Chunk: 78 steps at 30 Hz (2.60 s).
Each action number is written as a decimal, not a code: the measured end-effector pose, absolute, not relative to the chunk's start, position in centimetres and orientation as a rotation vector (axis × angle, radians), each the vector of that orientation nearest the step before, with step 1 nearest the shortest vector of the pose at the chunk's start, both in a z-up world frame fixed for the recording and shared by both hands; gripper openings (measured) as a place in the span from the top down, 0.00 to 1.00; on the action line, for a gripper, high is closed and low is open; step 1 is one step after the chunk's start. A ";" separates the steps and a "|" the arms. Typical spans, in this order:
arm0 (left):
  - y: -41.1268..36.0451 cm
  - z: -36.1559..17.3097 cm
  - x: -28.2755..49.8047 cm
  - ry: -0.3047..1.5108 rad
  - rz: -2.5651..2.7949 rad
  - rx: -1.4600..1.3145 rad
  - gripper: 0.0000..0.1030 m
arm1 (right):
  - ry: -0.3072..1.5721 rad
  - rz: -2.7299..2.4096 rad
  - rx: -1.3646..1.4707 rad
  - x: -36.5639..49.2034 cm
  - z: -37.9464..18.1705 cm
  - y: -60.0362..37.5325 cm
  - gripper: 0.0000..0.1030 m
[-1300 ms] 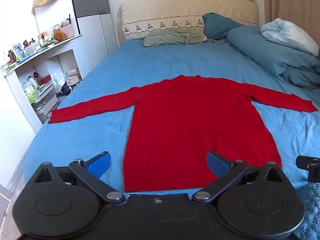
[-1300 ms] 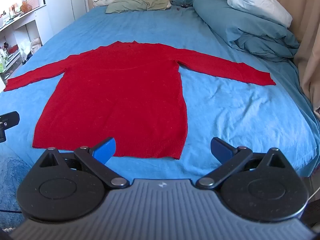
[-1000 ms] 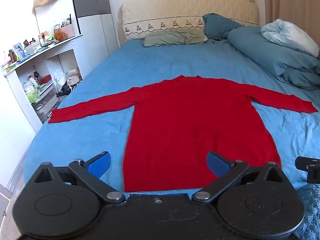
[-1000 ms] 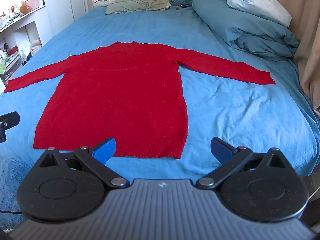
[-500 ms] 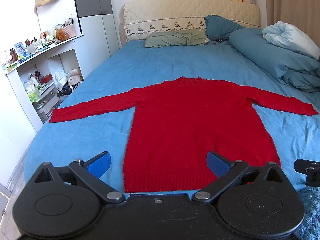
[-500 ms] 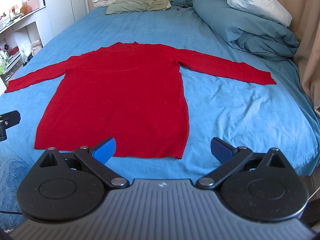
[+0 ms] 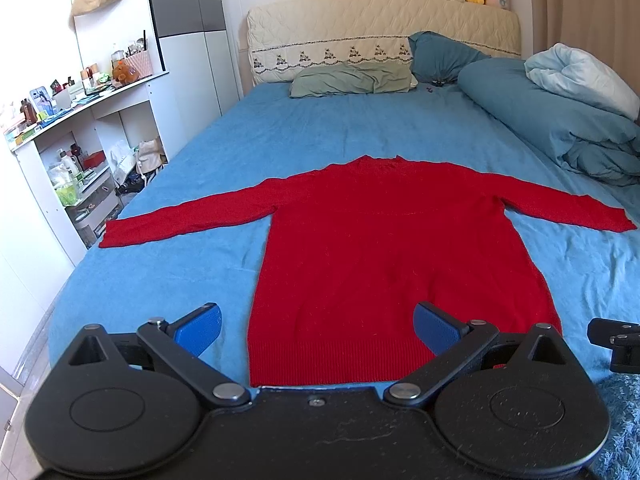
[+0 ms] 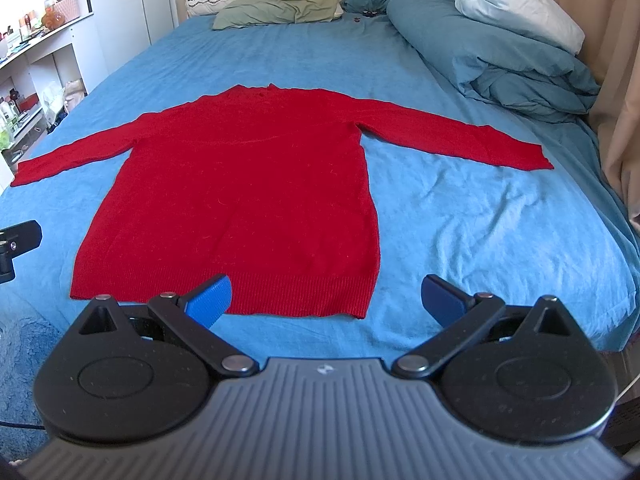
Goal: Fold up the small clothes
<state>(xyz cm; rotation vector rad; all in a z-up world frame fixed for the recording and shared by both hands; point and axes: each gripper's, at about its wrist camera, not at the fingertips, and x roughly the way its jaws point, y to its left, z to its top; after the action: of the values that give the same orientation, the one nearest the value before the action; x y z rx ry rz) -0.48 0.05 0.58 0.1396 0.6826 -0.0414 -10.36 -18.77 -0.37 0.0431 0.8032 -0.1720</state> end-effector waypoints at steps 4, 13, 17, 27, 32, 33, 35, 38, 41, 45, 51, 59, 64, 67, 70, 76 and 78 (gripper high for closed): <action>0.1 0.6 -0.5 0.682 -0.041 0.140 0.00 | 0.804 -0.172 0.044 -10.4 -0.4 -18.8 0.00; 0.1 0.6 -0.5 0.682 -0.041 0.138 0.00 | 0.804 -0.171 0.047 -10.4 -0.3 -18.7 0.00; 0.1 0.6 -0.5 0.682 -0.036 0.138 0.00 | 0.805 -0.168 0.049 -10.4 -0.3 -18.3 0.00; 0.2 0.6 -0.6 0.680 -0.033 0.136 0.00 | 0.804 -0.166 0.047 -10.4 -0.4 -18.1 0.00; 0.2 0.7 -0.6 0.680 -0.033 0.135 0.00 | 0.803 -0.166 0.047 -10.4 -0.4 -18.2 0.00; 0.2 0.6 -0.6 0.680 -0.033 0.136 0.00 | 0.803 -0.166 0.047 -10.4 -0.4 -18.1 0.00; 0.2 0.6 -0.6 0.680 -0.033 0.136 0.00 | 0.803 -0.165 0.048 -10.3 -0.3 -18.1 0.00; 0.2 0.6 -0.6 0.679 -0.032 0.137 0.00 | 0.804 -0.166 0.047 -10.3 -0.4 -18.0 0.00; 0.3 0.7 -0.6 0.679 -0.031 0.136 0.00 | 0.803 -0.166 0.048 -10.3 -0.3 -18.1 0.00; 0.4 0.7 -0.6 0.678 -0.032 0.136 0.00 | 0.803 -0.166 0.047 -10.3 -0.4 -18.0 0.00; 0.4 0.7 -0.6 0.678 -0.031 0.137 0.00 | 0.803 -0.166 0.048 -10.3 -0.3 -18.1 0.00; 0.5 0.8 -0.8 0.673 -0.024 0.137 0.00 | 0.803 -0.166 0.048 -10.3 -0.3 -18.1 0.00; 0.4 1.4 -0.7 0.669 -0.026 0.134 0.00 | 0.795 -0.170 0.053 -10.2 0.5 -17.9 0.00; 0.0 2.3 -0.2 0.647 -0.038 0.137 0.00 | 0.774 -0.175 0.069 -10.0 1.5 -18.6 0.00; -1.1 3.5 0.9 0.608 -0.053 0.144 0.00 | 0.740 -0.182 0.073 -9.8 2.7 -19.8 0.00; -4.5 5.5 5.2 0.537 -0.135 0.143 0.00 | 0.683 -0.254 0.104 -7.8 5.1 -25.1 0.00; -6.3 6.1 7.2 0.501 -0.161 0.165 0.00 | 0.661 -0.291 0.134 -6.9 5.8 -27.8 0.00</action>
<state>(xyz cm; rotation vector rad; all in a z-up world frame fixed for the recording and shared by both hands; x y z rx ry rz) 7.24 -6.35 6.09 0.1647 0.5007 -0.1607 -6.86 -27.83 5.81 0.1340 0.6614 -0.2914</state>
